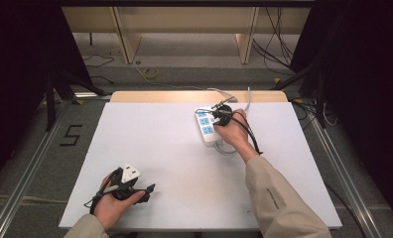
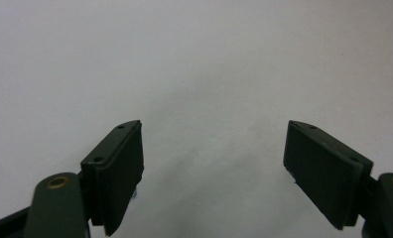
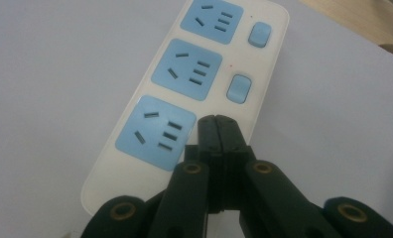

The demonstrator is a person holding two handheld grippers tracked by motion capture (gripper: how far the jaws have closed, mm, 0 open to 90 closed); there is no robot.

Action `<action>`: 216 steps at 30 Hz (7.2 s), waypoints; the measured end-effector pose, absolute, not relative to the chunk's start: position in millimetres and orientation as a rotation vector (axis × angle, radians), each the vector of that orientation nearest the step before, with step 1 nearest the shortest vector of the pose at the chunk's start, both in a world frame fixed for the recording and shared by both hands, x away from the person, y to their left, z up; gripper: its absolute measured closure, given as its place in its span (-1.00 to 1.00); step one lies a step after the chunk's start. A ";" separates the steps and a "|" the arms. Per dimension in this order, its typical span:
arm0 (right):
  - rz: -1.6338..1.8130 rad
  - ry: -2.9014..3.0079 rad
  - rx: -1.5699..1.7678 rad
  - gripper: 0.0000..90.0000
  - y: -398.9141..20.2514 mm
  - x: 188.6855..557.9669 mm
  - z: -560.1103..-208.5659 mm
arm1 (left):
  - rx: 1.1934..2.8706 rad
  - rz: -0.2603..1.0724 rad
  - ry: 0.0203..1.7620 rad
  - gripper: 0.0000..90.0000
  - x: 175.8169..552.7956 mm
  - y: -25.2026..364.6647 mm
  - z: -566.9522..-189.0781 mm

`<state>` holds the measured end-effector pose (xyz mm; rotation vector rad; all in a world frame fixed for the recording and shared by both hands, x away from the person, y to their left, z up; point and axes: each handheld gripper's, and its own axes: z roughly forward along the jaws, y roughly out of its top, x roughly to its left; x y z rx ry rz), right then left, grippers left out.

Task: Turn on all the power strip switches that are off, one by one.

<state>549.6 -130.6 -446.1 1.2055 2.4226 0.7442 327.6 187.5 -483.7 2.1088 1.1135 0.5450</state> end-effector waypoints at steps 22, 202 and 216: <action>0.735 2.426 1.239 1.00 -129.2 551.9 -446.7 | 2.106 0.542 1.118 -0.48 326.9 187.5 -483.8; 0.761 2.320 1.337 1.00 -110.2 622.5 -442.5 | 2.095 0.529 1.132 -0.48 323.0 193.3 -485.1; 0.749 2.333 1.315 1.00 -106.3 624.1 -446.5 | 2.102 0.527 1.127 -0.48 322.8 193.1 -485.0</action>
